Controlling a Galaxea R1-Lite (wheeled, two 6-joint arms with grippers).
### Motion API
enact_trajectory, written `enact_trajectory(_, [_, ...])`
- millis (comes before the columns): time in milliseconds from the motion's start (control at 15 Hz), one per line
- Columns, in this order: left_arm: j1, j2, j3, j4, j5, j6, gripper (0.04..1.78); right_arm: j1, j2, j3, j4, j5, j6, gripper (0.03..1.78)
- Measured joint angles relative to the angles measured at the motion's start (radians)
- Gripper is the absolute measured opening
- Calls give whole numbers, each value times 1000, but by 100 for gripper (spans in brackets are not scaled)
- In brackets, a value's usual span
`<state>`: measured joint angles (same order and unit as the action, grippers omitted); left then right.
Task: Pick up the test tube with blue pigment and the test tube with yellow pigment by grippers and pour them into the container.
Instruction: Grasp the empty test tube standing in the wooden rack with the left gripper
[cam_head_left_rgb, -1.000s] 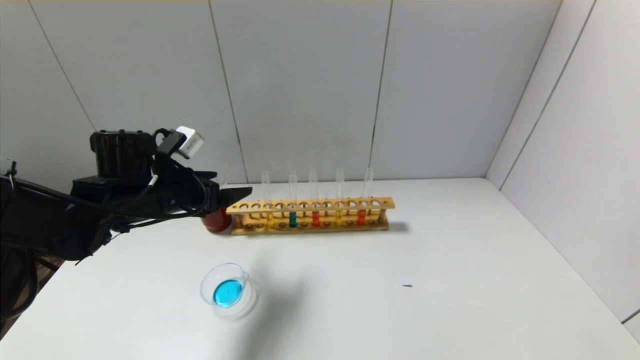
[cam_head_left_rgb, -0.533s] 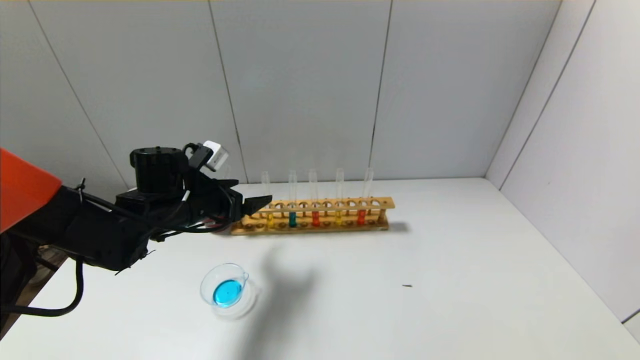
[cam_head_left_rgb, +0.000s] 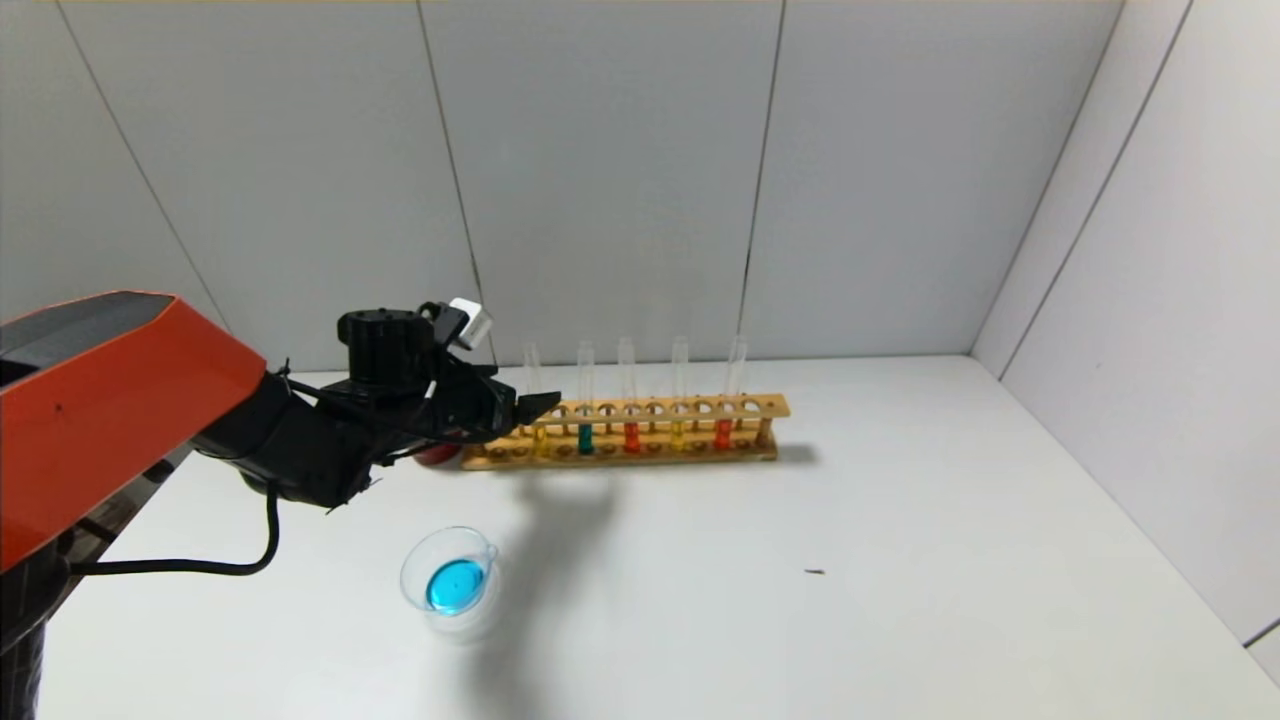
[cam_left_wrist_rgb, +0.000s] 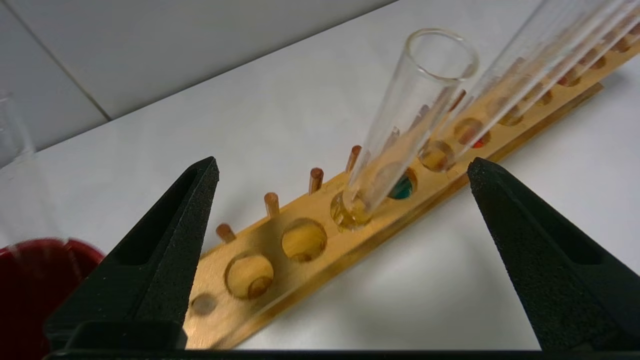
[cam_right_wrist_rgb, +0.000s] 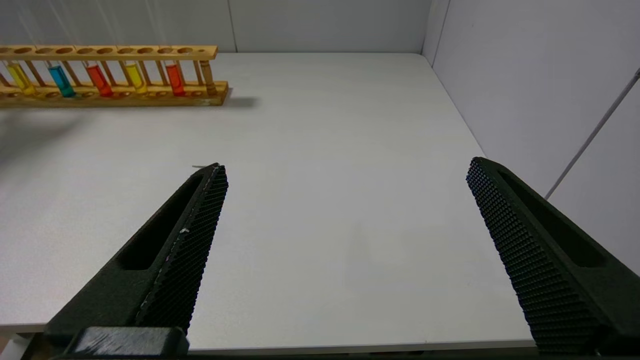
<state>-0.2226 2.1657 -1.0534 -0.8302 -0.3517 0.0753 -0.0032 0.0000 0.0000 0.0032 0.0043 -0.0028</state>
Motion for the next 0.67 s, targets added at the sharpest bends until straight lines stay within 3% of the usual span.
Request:
enact_trajectory(400, [1, 86, -91, 31, 0, -2, 169, 0, 0, 0, 0, 0, 0, 175])
enact_trajectory(667, [0, 97, -109, 30, -1, -1, 125, 0, 0, 0, 0, 0, 0, 175])
